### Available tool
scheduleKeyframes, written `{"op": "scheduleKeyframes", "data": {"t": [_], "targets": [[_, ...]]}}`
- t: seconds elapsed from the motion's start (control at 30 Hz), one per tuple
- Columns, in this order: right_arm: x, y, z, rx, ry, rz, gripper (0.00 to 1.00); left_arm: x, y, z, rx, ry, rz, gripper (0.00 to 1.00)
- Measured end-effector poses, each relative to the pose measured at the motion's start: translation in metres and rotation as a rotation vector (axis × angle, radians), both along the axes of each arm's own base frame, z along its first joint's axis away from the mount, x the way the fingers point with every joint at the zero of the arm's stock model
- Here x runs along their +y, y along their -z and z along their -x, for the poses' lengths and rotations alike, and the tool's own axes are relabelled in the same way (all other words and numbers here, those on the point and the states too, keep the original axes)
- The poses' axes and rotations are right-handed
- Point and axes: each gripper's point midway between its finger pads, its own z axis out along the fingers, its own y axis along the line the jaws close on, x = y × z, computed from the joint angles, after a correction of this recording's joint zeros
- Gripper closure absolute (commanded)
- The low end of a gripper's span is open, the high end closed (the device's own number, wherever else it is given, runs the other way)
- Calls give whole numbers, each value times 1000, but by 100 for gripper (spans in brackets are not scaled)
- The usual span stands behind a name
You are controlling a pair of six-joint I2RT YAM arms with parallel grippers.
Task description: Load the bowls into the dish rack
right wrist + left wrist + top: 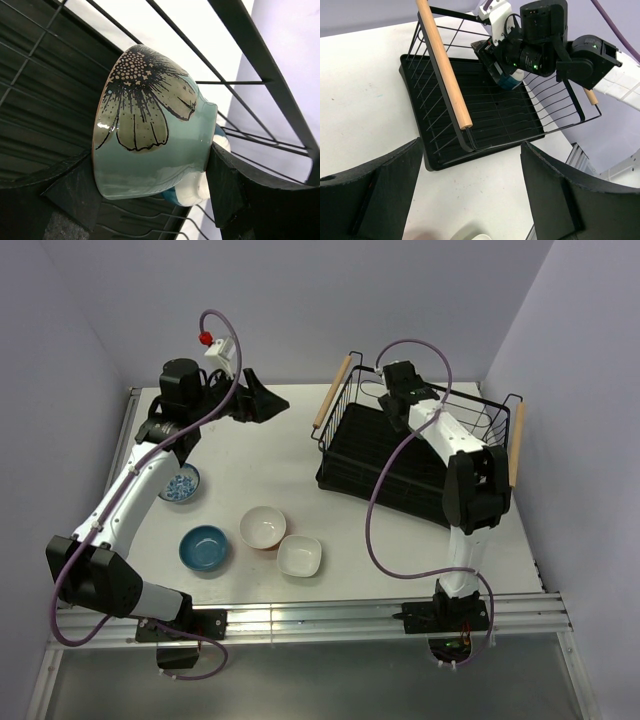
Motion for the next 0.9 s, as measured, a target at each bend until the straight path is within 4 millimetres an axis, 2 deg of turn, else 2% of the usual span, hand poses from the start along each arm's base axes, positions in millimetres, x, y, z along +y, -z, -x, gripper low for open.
{"op": "scheduleKeyframes", "data": {"t": [0.73, 0.9], "targets": [[0, 19, 13, 56, -65, 223, 100, 4, 4, 0, 1, -11, -8, 17], [-3, 20, 13, 60, -59, 250, 79, 4, 4, 0, 0, -12, -10, 16]]}}
